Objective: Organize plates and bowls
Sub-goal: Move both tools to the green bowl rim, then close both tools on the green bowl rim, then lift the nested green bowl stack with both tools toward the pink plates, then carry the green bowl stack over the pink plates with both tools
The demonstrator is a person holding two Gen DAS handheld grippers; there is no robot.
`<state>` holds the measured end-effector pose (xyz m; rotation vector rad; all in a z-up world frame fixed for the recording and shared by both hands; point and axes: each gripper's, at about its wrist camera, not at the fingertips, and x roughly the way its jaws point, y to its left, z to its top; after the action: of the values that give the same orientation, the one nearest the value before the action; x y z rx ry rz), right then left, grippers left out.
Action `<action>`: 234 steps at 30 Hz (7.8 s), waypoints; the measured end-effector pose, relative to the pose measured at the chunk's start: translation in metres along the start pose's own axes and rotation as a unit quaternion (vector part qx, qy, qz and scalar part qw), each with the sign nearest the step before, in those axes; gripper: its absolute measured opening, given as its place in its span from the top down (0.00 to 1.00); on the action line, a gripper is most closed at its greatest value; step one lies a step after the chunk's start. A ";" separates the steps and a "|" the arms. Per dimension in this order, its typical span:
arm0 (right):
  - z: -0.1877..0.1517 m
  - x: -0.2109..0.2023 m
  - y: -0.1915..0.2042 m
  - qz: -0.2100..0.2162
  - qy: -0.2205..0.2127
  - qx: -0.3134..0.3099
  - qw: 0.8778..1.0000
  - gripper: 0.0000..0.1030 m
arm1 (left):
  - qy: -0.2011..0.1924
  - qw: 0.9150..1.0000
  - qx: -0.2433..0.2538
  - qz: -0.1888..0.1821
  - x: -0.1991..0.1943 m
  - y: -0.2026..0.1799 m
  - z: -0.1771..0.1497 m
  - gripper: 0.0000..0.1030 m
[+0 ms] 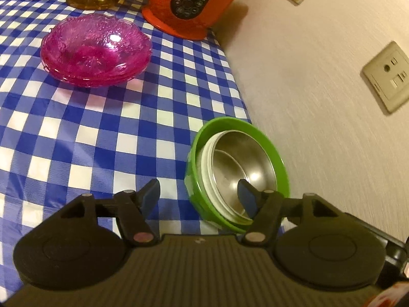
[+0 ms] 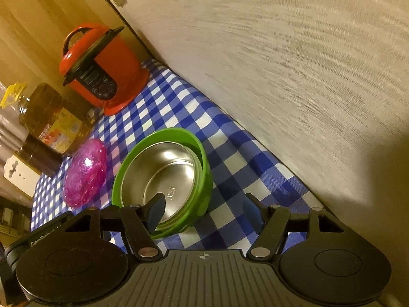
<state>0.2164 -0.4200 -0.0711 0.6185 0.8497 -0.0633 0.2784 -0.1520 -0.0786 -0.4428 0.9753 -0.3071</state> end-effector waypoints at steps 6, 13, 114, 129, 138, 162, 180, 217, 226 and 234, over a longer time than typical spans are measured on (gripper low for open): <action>0.002 0.008 0.000 -0.002 0.002 0.002 1.000 0.35 | -0.005 1.000 -0.004 0.013 0.012 0.000 -0.001 0.38; 0.006 0.021 -0.003 -0.003 0.004 0.008 1.000 0.35 | -0.010 1.000 -0.004 0.012 0.021 0.000 0.000 0.38; -0.039 0.055 0.059 0.056 0.041 -0.013 0.998 0.74 | -0.016 0.998 -0.028 0.046 -0.031 0.047 -0.010 0.73; -0.062 0.044 0.114 0.078 0.047 -0.049 0.995 0.74 | -0.042 0.996 -0.046 0.058 -0.085 0.080 -0.005 0.73; -0.067 0.048 0.139 0.087 0.056 -0.059 0.993 0.74 | -0.050 0.995 -0.055 0.062 -0.100 0.096 0.006 0.73; 0.021 0.114 0.216 0.105 0.044 -0.086 0.990 0.74 | -0.076 0.994 -0.056 0.054 -0.065 0.111 0.139 0.73; 0.053 0.204 0.231 0.109 0.060 -0.096 0.988 0.73 | -0.065 0.995 -0.048 0.052 0.006 0.150 0.189 0.73; 0.045 0.253 0.226 0.105 0.091 -0.099 0.985 0.73 | -0.042 0.997 -0.033 0.064 0.041 0.176 0.189 0.72; 0.047 0.250 0.224 0.111 0.085 -0.100 0.985 0.67 | -0.047 0.996 -0.030 0.064 0.037 0.174 0.189 0.69; 0.056 0.238 0.218 0.126 0.060 -0.087 0.986 0.65 | -0.067 0.995 -0.035 0.063 0.026 0.175 0.190 0.69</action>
<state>0.4772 -0.2253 -0.1082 0.5644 0.8765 0.2765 0.4621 0.0312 -0.0915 -0.4578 0.8798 -0.1273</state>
